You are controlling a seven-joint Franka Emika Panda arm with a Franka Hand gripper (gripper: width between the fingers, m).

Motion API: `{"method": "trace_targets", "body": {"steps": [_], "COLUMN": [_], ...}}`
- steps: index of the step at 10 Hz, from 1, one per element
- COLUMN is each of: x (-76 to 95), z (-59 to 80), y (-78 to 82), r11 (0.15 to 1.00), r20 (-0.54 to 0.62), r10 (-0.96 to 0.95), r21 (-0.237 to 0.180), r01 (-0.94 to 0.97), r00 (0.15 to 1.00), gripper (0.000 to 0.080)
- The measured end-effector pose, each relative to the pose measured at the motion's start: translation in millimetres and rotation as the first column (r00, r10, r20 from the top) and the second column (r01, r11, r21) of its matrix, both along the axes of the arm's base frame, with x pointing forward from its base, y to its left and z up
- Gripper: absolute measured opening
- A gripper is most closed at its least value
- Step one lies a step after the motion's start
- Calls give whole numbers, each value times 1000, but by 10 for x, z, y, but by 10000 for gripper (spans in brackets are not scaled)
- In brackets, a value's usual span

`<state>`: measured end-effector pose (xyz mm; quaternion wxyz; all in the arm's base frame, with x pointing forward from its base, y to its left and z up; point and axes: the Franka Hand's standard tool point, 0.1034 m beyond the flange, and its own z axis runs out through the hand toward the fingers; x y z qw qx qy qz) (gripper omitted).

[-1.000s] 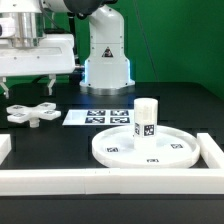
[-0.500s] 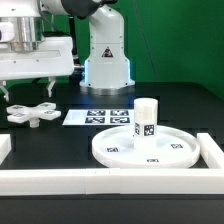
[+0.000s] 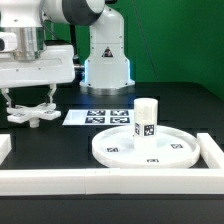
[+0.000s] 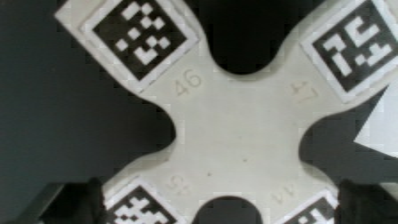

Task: Assemble round table

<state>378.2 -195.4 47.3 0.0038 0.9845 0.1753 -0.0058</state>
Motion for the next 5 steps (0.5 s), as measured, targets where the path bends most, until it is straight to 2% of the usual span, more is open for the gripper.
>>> {"method": "trace_targets", "body": {"steps": [5], "x": [-91], "z": [-91], "y": [-1], "r11": [1000], "r20": [-22], "r10": [-1], "r21": [2], "r01": [1], "r00": [1000], "gripper": [649]}}
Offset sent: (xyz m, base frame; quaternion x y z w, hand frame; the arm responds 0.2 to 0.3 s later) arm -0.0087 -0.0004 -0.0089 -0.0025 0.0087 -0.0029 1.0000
